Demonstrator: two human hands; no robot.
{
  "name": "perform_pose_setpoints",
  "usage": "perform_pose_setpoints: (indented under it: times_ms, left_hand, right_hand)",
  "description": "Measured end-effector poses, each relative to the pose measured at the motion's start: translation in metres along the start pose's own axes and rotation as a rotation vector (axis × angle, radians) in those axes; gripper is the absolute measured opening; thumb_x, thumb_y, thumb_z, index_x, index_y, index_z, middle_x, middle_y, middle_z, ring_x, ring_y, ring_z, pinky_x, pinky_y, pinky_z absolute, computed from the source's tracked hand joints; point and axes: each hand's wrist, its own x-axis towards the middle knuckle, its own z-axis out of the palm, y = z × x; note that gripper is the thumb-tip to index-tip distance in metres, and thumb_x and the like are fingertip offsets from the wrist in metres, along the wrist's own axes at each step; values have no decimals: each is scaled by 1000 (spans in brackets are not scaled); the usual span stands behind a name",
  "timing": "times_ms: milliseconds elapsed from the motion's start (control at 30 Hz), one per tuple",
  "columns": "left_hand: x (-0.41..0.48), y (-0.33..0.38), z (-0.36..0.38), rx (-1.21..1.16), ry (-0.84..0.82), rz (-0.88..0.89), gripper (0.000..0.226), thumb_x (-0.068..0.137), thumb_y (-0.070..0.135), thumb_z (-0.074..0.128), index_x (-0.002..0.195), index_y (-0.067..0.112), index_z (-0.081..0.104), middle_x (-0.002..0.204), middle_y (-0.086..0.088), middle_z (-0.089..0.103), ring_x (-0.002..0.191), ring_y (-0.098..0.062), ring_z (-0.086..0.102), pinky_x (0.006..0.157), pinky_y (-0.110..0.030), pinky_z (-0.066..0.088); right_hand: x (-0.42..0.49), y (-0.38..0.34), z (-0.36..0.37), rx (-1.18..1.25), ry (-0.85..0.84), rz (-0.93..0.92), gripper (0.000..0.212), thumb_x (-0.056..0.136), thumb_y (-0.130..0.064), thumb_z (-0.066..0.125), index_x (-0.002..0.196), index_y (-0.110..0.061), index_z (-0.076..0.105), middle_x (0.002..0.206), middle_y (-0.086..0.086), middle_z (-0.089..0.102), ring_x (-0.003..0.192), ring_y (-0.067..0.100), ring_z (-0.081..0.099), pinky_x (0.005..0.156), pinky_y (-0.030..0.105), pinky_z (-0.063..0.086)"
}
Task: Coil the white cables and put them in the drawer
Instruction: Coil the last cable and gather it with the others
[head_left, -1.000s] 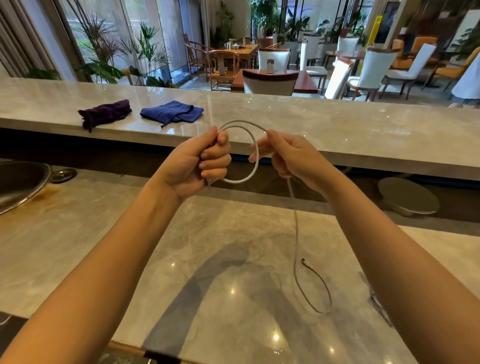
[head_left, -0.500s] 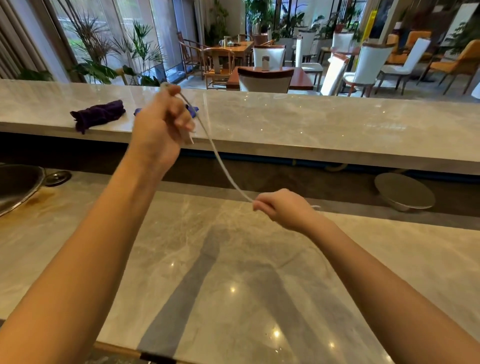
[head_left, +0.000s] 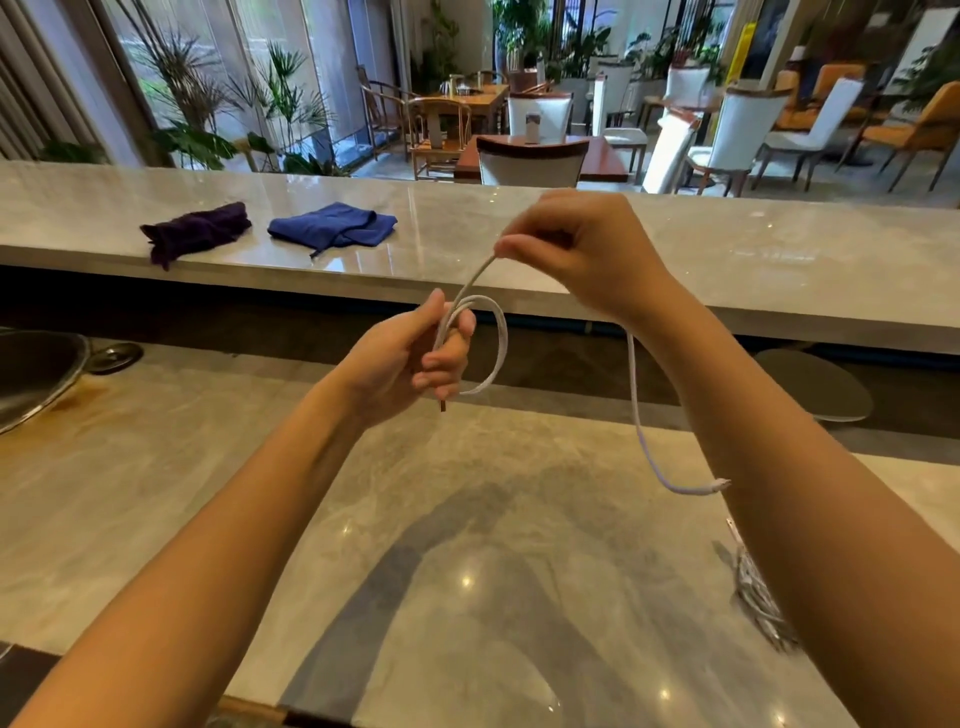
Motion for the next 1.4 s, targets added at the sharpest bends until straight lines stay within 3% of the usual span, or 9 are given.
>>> perform_pose_setpoints:
  times_ms: [233,400,533,700,833,1033,1200,1333,1400]
  left_hand:
    - [1,-5,-7,-486,-133,-10,25,95,26,45,86,8,60,54,5,34,44,-4,27,38,-13,35]
    - [0,-3,-12,-737,-208,-54,21,97,20,47,94,1,54,60,-2,37,49,-8,30,43,-17,34]
    - [1,-4,-14,-717,-111,-72,17,95,17,50,89,2,56,56,-1,47,45,-5,28,38,-15,33]
    - [7,-12,4,-439,118,-92,29,96,28,37,78,11,53,49,7,35,35,-4,29,31,-12,26]
    - [10,-17,10,-111,314,-78,33,101,27,31,76,13,48,49,6,31,37,-5,27,34,-15,24]
    - [5,-24,10,234,479,-45,30,101,27,32,80,13,48,56,4,36,46,-7,32,42,-18,31]
    - [2,-36,2,411,592,23,30,101,28,33,81,14,49,57,8,41,46,-5,36,43,-17,34]
    - [-2,-39,-11,101,521,-29,28,100,26,39,80,12,53,53,7,38,43,-5,33,41,-16,32]
    - [-4,-34,-14,-115,474,-70,27,95,28,47,77,10,54,51,7,34,41,-4,32,39,-15,31]
  right_hand:
    - [-26,36,19,-18,-144,120,21,94,-21,51,100,-9,67,84,-4,61,77,10,56,71,18,44]
    - [-66,56,40,-253,-433,252,24,97,-26,43,98,-14,63,89,-4,57,81,14,55,71,27,45]
    - [-79,54,46,-208,-449,460,29,96,-29,46,92,-10,67,83,5,63,71,16,58,67,29,49]
    - [-64,28,51,696,-138,949,28,95,-22,50,94,0,67,79,13,70,62,14,68,55,20,54]
    - [-61,13,53,1040,-124,1111,36,99,-27,40,100,-3,66,83,9,73,75,17,71,67,29,59]
    - [-60,-5,63,1151,-93,1244,31,97,-29,46,97,-7,68,87,6,69,88,19,66,86,38,54]
    - [-60,-16,70,1242,-86,1177,15,89,-17,59,93,-5,67,78,6,70,76,16,69,82,34,57]
    - [-58,-19,75,1325,-92,1181,12,89,-11,56,96,-4,64,65,2,57,59,11,56,72,30,52]
    - [-59,-15,81,1109,-101,1126,12,88,-12,58,96,-6,65,71,2,57,65,13,55,72,29,51]
